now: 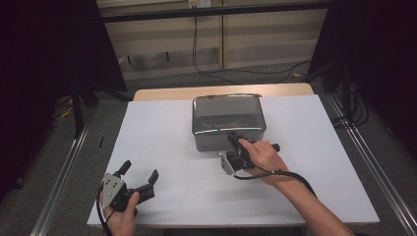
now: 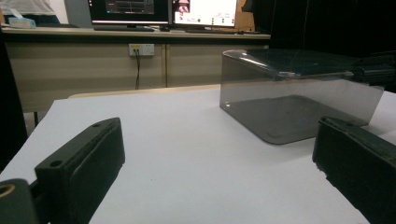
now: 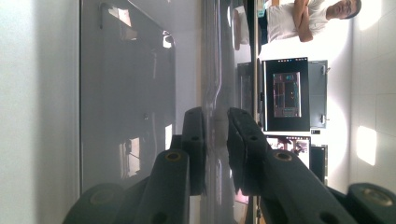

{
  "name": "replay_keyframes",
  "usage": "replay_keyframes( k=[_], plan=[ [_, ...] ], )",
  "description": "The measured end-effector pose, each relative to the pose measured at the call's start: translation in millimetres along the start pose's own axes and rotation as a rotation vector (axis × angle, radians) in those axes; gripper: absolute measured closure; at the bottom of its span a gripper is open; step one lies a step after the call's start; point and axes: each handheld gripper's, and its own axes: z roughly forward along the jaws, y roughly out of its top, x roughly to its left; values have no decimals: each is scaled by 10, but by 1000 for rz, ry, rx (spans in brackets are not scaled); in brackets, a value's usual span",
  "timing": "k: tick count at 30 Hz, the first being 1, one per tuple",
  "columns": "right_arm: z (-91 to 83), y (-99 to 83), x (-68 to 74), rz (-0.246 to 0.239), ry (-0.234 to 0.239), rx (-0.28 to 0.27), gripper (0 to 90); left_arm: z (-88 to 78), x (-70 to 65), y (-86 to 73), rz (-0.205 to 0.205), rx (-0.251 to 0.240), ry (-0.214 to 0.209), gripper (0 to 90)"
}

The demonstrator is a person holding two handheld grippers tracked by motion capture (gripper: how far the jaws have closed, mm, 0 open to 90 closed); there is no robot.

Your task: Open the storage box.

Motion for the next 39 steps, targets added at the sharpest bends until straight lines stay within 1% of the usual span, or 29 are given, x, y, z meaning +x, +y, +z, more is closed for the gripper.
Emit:
replay_keyframes(
  k=[8, 21, 32, 39],
  plan=[
    [-7, 5, 3, -4, -4, 1, 790, -2, 4, 1, 1, -2, 0, 24],
    [-22, -5, -18, 14, 0, -6, 797, -4, 4, 2, 3, 0, -2, 23],
    [-37, -9, -73, 21, 7, -9, 803, -1, 2, 1, 3, -1, -3, 23],
    [-49, -6, -112, 20, -4, -11, 809, 3, -3, 0, 4, 1, -5, 23]
  ],
)
